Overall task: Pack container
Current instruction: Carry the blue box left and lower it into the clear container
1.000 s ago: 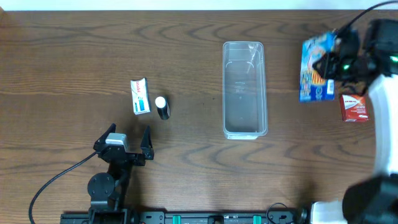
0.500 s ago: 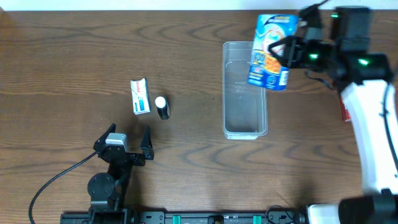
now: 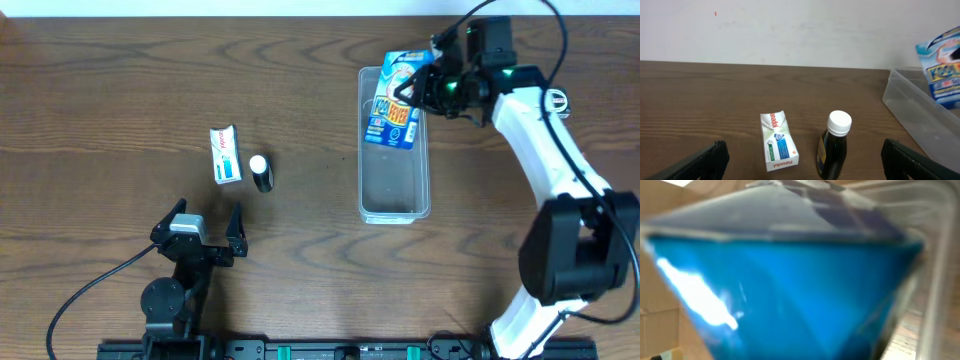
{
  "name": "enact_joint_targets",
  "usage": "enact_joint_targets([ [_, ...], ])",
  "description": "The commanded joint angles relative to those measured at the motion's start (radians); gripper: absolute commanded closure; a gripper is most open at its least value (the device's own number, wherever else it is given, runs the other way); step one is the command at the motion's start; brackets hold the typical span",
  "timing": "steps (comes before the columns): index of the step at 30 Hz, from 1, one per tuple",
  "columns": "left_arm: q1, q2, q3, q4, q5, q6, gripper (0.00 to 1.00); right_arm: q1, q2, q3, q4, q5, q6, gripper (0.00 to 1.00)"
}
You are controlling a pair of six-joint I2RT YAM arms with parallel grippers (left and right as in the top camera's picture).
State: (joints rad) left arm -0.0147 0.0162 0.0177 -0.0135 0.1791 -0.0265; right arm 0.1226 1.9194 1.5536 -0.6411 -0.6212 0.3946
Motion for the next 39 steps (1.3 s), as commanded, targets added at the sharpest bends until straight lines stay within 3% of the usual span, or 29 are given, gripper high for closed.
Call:
enact_joint_targets([
  [1, 0.005, 0.002, -0.014, -0.039, 0.007, -0.005, 0.02, 0.015, 0.021, -0.004, 0.011, -0.064, 0.021, 0.76],
  [4, 0.005, 0.002, -0.014, -0.039, 0.007, -0.005, 0.02, 0.016, 0.035, -0.004, 0.018, -0.068, 0.019, 0.71],
  [6, 0.005, 0.002, -0.014, -0.039, 0.006, -0.005, 0.02, 0.016, 0.035, -0.004, 0.018, -0.068, 0.020, 0.56],
  [10, 0.005, 0.002, -0.014, -0.039, 0.006, -0.005, 0.02, 0.016, 0.035, -0.004, 0.017, -0.068, 0.020, 0.45],
  [31, 0.005, 0.002, -0.014, -0.039, 0.007, -0.005, 0.02, 0.019, -0.003, 0.003, 0.003, -0.019, 0.005, 0.50],
  [39, 0.005, 0.002, -0.014, -0.039, 0.007, -0.005, 0.02, -0.078, -0.128, 0.121, -0.129, 0.044, -0.137, 0.37],
])
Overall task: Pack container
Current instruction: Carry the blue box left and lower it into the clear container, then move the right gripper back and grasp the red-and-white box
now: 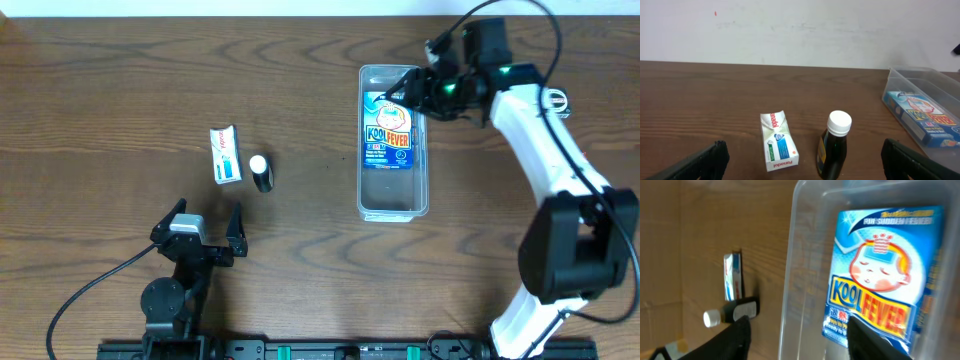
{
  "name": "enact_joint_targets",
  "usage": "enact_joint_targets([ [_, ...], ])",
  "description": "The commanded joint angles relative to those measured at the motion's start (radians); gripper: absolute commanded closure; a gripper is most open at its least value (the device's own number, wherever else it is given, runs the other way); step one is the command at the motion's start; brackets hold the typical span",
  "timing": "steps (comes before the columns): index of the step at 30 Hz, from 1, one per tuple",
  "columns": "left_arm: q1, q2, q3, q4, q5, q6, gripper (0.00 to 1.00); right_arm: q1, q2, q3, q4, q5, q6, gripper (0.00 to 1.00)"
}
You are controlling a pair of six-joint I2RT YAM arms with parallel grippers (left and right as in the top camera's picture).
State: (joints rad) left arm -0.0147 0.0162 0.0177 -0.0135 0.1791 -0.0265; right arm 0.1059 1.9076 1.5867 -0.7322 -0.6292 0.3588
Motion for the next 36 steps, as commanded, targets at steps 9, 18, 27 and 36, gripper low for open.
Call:
enact_joint_targets([
  [9, 0.005, 0.002, -0.014, -0.039, 0.007, -0.005, 0.02, -0.314, -0.218, 0.171, -0.436, 0.573, -0.315, 0.09],
  [18, 0.005, 0.002, -0.014, -0.039, 0.007, -0.005, 0.02, -0.543, -0.217, 0.127, -0.614, 0.580, -0.454, 0.01],
  [27, 0.005, 0.002, -0.014, -0.039, 0.006, -0.005, 0.02, -0.639, -0.209, -0.041, -0.400, 0.589, -0.567, 0.01],
  [36, 0.005, 0.002, -0.014, -0.039, 0.006, -0.005, 0.02, -0.631, -0.205, -0.216, -0.158, 0.630, -0.793, 0.01],
])
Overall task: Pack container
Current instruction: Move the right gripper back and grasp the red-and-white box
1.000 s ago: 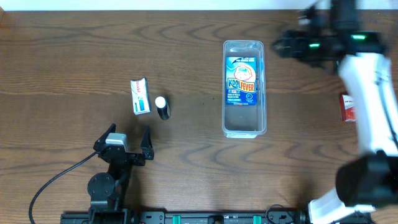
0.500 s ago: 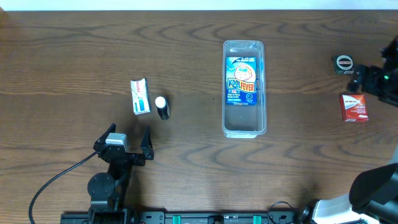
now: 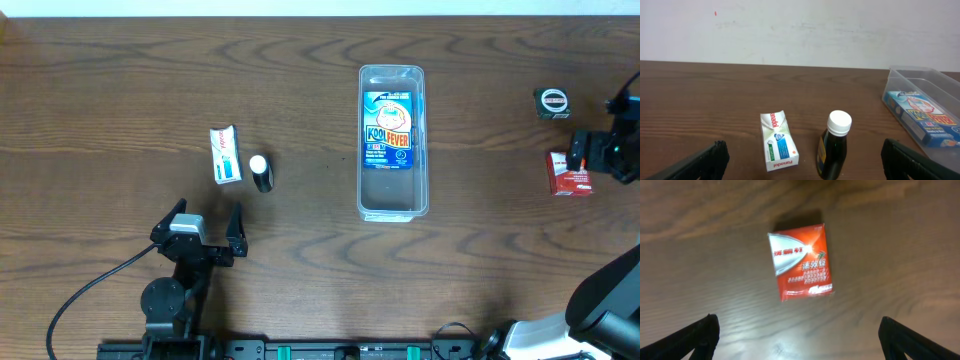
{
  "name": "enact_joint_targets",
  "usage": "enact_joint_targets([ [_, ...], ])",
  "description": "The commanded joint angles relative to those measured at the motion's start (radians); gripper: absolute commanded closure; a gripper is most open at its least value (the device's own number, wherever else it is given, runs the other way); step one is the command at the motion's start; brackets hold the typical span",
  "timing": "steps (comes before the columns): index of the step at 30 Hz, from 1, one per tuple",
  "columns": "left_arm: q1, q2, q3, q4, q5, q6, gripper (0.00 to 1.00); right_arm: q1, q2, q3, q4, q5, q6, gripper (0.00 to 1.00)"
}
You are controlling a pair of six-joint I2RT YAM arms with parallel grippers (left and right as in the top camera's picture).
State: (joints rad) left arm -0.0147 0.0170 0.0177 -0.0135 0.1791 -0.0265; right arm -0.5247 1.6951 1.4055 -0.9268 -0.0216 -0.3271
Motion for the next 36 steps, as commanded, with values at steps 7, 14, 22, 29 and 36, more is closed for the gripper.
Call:
enact_joint_targets([
  [7, 0.005, 0.001, -0.014, -0.039, 0.007, -0.005, 0.02, -0.002, 0.035, -0.085, 0.175, 0.025, -0.218, 0.01],
  [14, 0.005, 0.001, -0.014, -0.039, 0.007, -0.005, 0.02, -0.016, 0.164, -0.085, 0.183, -0.086, -0.298, 0.01],
  [22, 0.005, 0.001, -0.014, -0.039, 0.007, -0.005, 0.02, -0.021, 0.248, -0.085, 0.238, -0.080, -0.306, 0.01],
  [29, 0.005, 0.001, -0.014, -0.039, 0.006, -0.005, 0.02, -0.027, 0.271, -0.085, 0.251, -0.080, -0.294, 0.01],
  [36, 0.005, 0.001, -0.014, -0.039, 0.007, -0.005, 0.02, -0.032, 0.307, -0.085, 0.251, -0.085, -0.287, 0.01],
])
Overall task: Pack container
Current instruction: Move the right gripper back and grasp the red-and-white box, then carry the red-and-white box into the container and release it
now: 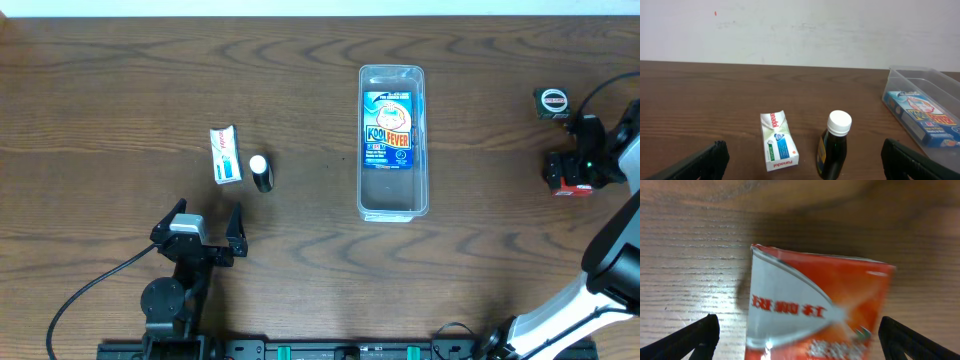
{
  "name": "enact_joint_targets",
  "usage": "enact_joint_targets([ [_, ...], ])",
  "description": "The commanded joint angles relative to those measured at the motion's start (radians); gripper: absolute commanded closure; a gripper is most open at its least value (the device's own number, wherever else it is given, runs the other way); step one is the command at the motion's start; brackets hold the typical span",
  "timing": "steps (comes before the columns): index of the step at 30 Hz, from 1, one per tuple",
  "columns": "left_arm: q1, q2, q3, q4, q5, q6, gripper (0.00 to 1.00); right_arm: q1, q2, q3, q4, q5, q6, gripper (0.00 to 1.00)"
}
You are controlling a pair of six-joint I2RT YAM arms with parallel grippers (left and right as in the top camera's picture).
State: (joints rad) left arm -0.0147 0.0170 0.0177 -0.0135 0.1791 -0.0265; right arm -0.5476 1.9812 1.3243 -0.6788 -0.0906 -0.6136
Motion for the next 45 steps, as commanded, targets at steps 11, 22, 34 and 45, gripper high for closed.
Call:
enact_joint_targets([
  [11, 0.005, 0.001, -0.014, -0.039, 0.007, -0.005, 0.02, -0.010, 0.033, -0.004, 0.006, -0.019, 0.000, 0.01],
  [22, 0.005, 0.001, -0.014, -0.039, 0.006, -0.005, 0.02, -0.010, 0.035, -0.004, 0.007, -0.019, 0.043, 0.22],
  [34, 0.005, 0.001, -0.014, -0.039, 0.007, -0.005, 0.02, -0.008, 0.032, -0.002, 0.014, -0.023, 0.089, 0.30],
  [45, 0.005, 0.001, -0.014, -0.039, 0.006, -0.005, 0.02, 0.002, -0.036, 0.004, 0.021, -0.068, 0.131, 0.35],
])
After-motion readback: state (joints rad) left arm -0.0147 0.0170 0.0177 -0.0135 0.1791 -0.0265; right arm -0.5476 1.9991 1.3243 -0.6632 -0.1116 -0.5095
